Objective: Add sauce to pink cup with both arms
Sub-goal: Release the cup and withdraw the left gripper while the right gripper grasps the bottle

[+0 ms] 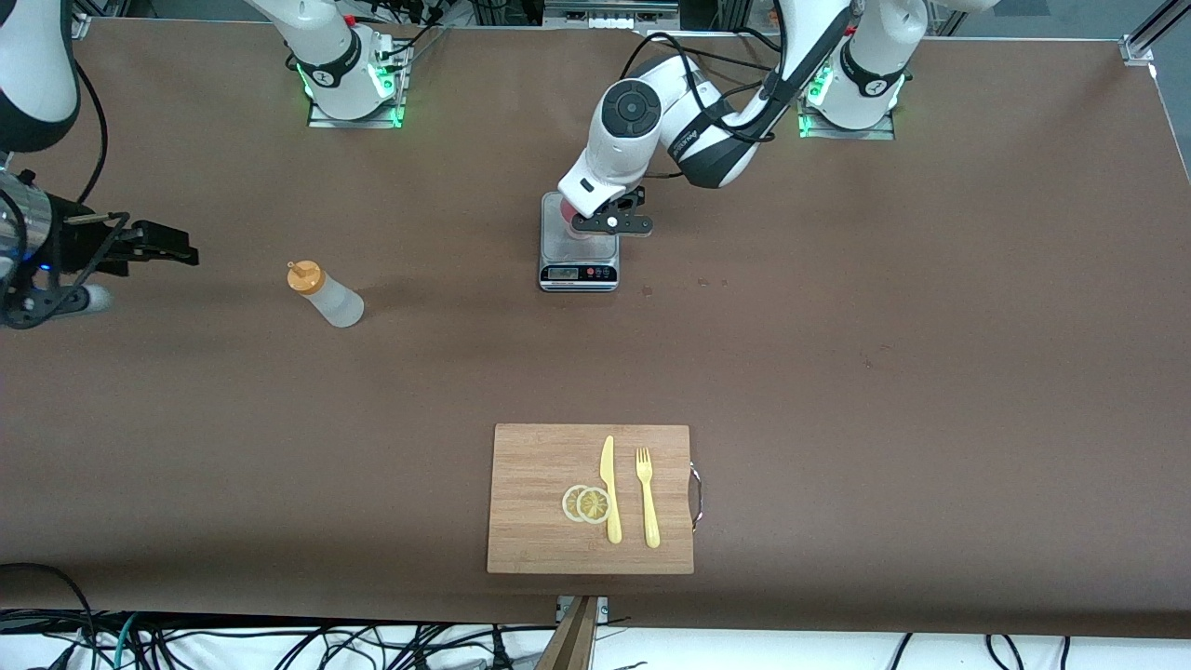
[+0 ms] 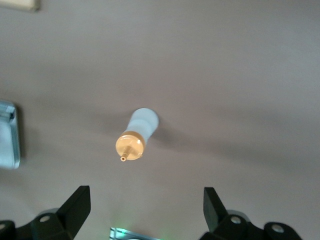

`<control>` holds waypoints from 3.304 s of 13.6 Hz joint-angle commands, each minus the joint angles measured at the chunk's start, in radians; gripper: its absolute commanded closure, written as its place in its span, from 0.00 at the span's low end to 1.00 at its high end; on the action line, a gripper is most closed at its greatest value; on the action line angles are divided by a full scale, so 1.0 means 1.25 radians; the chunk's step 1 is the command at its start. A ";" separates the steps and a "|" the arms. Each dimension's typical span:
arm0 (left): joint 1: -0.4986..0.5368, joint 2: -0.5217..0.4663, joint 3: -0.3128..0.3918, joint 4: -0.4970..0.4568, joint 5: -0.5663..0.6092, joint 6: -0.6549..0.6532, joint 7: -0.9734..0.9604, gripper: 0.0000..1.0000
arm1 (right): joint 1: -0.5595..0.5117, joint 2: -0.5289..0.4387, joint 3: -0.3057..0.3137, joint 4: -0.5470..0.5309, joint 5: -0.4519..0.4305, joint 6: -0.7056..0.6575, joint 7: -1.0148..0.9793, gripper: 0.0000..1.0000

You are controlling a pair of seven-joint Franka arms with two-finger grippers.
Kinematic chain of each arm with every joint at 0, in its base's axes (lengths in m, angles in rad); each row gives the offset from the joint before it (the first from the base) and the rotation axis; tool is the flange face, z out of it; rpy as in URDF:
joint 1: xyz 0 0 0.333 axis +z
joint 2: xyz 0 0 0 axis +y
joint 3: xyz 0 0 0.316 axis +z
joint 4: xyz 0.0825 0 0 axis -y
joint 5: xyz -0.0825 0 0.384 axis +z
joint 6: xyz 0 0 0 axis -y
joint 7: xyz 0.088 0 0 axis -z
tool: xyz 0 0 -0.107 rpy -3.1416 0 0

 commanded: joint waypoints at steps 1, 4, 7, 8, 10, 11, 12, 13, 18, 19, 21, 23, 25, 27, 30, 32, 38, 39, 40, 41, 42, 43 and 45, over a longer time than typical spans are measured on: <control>-0.009 -0.001 0.015 0.010 0.006 0.004 -0.009 0.61 | -0.040 0.020 -0.003 -0.036 0.085 0.022 -0.207 0.00; -0.004 -0.017 0.015 0.018 -0.004 -0.004 -0.013 0.00 | -0.112 0.080 -0.003 -0.074 0.199 0.032 -0.518 0.00; 0.011 -0.043 0.013 0.068 -0.008 -0.083 -0.007 0.00 | -0.162 0.139 -0.003 -0.107 0.280 0.034 -0.758 0.00; 0.023 -0.044 0.013 0.112 -0.008 -0.137 -0.005 0.00 | -0.182 0.173 -0.003 -0.110 0.331 0.032 -0.847 0.00; 0.045 -0.050 0.039 0.220 -0.008 -0.259 -0.004 0.00 | -0.206 0.245 -0.003 -0.112 0.426 0.026 -1.068 0.00; 0.046 -0.068 0.073 0.259 -0.008 -0.304 -0.004 0.00 | -0.222 0.282 -0.003 -0.112 0.466 0.023 -1.160 0.00; 0.053 -0.080 0.107 0.289 -0.008 -0.344 -0.003 0.00 | -0.232 0.309 -0.003 -0.115 0.492 0.020 -1.244 0.00; 0.072 -0.096 0.131 0.311 -0.005 -0.382 0.001 0.00 | -0.235 0.328 -0.003 -0.120 0.510 0.020 -1.324 0.00; 0.170 -0.127 0.255 0.408 0.006 -0.551 0.264 0.00 | -0.243 0.381 -0.003 -0.164 0.592 -0.023 -1.642 0.00; 0.201 -0.138 0.272 0.414 0.005 -0.571 0.306 0.00 | -0.250 0.392 -0.003 -0.166 0.599 -0.042 -1.687 0.00; 0.273 -0.154 0.275 0.418 0.006 -0.611 0.396 0.00 | -0.254 0.409 -0.003 -0.181 0.624 -0.069 -1.763 0.00; 0.321 -0.161 0.287 0.418 0.007 -0.631 0.510 0.00 | -0.254 0.420 -0.003 -0.189 0.626 -0.072 -1.825 0.00; 0.338 -0.163 0.332 0.418 0.007 -0.648 0.571 0.00 | -0.264 0.433 -0.003 -0.196 0.648 -0.093 -1.862 0.00; 0.356 -0.181 0.348 0.418 0.007 -0.664 0.590 0.00 | -0.270 0.448 -0.003 -0.203 0.664 -0.106 -1.889 0.00; 0.367 -0.179 0.375 0.431 0.007 -0.673 0.637 0.00 | -0.277 0.465 -0.003 -0.217 0.696 -0.122 -1.905 0.00; 0.372 -0.176 0.378 0.442 0.007 -0.688 0.637 0.00 | -0.277 0.465 -0.003 -0.222 0.704 -0.122 -1.906 0.00; 0.379 -0.170 0.378 0.445 0.007 -0.688 0.638 0.00 | -0.268 0.476 -0.002 -0.230 0.735 -0.122 -1.909 0.00; 0.380 -0.170 0.378 0.445 0.007 -0.688 0.637 0.00 | -0.262 0.479 0.000 -0.229 0.737 -0.122 -1.909 0.00; 0.380 -0.170 0.378 0.444 0.007 -0.688 0.637 0.00 | -0.257 0.480 0.001 -0.229 0.739 -0.122 -1.907 0.00; 0.379 -0.168 0.377 0.443 0.007 -0.688 0.637 0.00 | -0.254 0.483 0.001 -0.229 0.742 -0.122 -1.906 0.00; 0.379 -0.168 0.377 0.445 0.007 -0.688 0.637 0.00 | -0.249 0.483 0.002 -0.227 0.743 -0.121 -1.905 0.00; 0.378 -0.168 0.377 0.445 0.007 -0.688 0.637 0.00 | -0.247 0.483 0.002 -0.225 0.747 -0.121 -1.901 0.00; 0.378 -0.168 0.375 0.445 0.007 -0.688 0.637 0.00 | -0.238 0.484 0.002 -0.220 0.751 -0.121 -1.898 0.01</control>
